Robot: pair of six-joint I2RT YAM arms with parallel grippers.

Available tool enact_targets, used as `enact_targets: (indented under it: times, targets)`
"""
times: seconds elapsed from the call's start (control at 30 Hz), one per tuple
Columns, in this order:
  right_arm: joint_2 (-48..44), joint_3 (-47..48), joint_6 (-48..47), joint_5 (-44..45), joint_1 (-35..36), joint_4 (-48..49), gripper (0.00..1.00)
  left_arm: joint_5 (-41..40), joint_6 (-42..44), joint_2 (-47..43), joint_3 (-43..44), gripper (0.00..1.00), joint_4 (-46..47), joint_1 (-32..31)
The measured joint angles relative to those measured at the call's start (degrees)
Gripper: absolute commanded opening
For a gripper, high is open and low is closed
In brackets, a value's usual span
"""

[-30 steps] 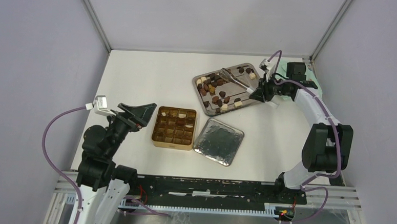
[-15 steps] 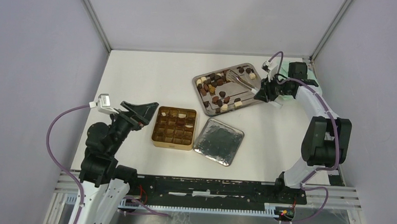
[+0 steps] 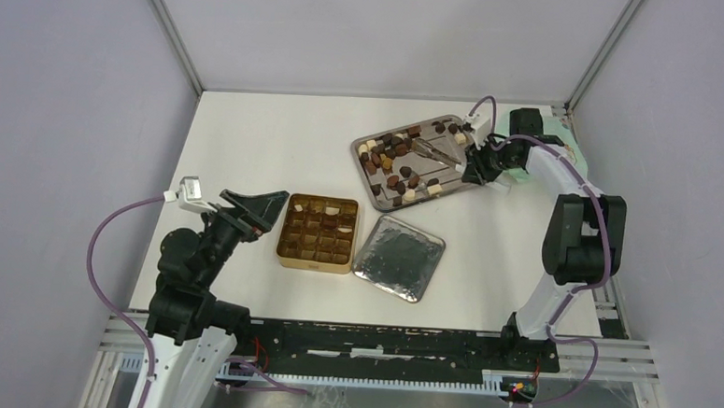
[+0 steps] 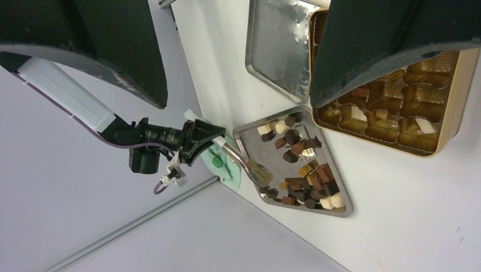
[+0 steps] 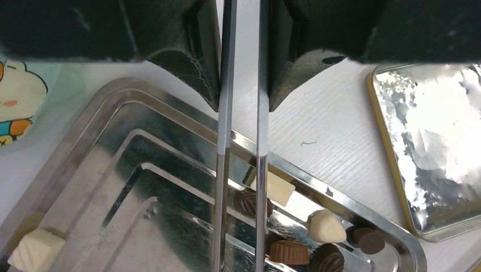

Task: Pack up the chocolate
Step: Pick up the fake chocolate from the plate.

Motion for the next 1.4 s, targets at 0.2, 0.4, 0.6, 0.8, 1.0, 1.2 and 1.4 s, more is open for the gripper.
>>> enact_targets:
  times: [0.2,0.4,0.6,0.8,1.0,1.2,1.4]
  targets:
    - [0.6,0.5,-3.9,3.1,2.8,-2.0,0.37,-0.2,-0.1,-0.7,-0.5,1.0,-0.1,0.0]
    - [0.6,0.5,-7.3,5.2,3.7,-4.4,0.42,-0.2,-0.3,-0.5,-1.0,1.0,-0.1,0.0]
    - [1.1,1.5,-9.3,7.2,4.4,-6.6,0.45,-0.2,-0.3,-0.1,-1.0,1.0,0.0,0.0]
    - [2.3,3.4,-10.1,8.7,6.1,-7.4,0.46,-0.2,-0.3,-0.1,-1.0,1.0,0.0,0.0]
    - [4.0,5.7,-10.6,11.3,7.5,-8.4,0.43,-0.2,-0.3,0.2,-1.3,1.0,0.0,0.0]
    - [5.3,8.0,-10.8,14.9,8.7,-9.4,0.35,-0.2,-0.3,1.0,-1.5,1.0,0.1,0.0]
    - [5.4,8.7,-10.7,17.9,8.9,-9.4,0.38,-0.2,-0.3,1.0,-1.5,1.0,0.1,0.0]
